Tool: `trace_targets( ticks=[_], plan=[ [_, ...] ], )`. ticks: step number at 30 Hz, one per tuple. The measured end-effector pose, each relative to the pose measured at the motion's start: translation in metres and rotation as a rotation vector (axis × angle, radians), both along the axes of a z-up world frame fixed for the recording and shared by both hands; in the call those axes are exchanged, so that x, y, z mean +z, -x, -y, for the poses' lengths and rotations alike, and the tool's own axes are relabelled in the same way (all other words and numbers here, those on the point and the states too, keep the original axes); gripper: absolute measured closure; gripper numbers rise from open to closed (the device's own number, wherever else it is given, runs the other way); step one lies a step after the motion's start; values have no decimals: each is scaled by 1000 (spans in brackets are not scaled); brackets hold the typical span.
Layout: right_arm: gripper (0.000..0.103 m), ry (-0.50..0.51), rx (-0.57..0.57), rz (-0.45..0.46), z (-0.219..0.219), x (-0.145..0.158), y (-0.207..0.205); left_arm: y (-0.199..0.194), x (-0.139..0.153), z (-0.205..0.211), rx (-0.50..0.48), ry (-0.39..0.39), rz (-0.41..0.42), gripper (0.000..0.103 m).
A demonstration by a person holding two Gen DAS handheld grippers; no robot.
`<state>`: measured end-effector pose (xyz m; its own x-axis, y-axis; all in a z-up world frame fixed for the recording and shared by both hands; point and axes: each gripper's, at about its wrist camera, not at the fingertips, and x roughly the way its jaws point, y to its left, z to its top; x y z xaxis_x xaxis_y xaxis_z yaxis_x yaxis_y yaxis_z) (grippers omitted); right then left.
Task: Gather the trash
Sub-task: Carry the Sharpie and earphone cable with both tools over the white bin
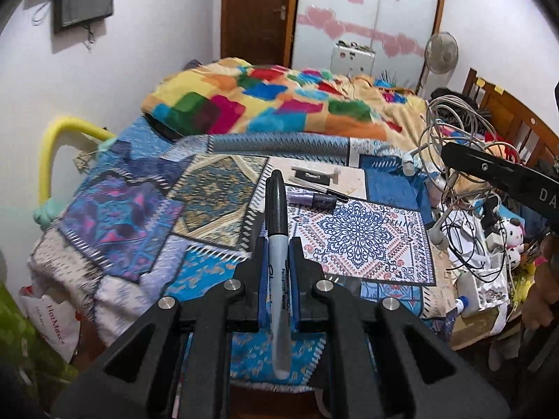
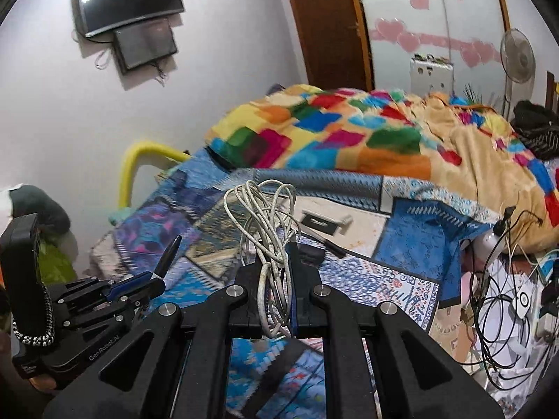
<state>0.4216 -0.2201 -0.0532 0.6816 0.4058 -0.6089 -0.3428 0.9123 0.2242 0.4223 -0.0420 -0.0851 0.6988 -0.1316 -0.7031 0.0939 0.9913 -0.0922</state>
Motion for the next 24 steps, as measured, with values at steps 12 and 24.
trace_targets(
  ticks=[12,24],
  plan=[
    [95,-10,139,58,-58,37,80,113,41,-67,135,9,54,93],
    [95,4,325,33,-147,26,139,210,33,-150,308,10,38,93]
  ],
)
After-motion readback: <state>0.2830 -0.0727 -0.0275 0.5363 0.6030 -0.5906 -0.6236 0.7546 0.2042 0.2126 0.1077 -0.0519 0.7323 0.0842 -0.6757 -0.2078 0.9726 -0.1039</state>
